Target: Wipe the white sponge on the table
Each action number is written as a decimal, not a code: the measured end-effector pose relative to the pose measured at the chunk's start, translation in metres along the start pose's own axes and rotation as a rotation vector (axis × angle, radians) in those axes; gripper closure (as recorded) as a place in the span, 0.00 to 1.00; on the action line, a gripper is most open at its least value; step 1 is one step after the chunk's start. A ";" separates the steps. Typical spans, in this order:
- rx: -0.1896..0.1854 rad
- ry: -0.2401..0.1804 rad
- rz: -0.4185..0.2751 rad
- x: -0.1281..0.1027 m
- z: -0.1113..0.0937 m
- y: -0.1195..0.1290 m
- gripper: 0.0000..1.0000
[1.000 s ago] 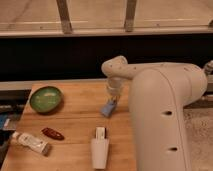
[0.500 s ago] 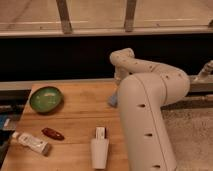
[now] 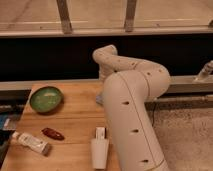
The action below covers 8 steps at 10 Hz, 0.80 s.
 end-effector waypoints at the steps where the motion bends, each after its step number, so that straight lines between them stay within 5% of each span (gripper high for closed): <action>1: 0.004 -0.001 -0.050 0.009 -0.001 0.019 1.00; 4: -0.001 -0.005 -0.135 0.045 0.000 0.055 1.00; 8: 0.002 0.010 -0.051 0.095 0.010 0.020 1.00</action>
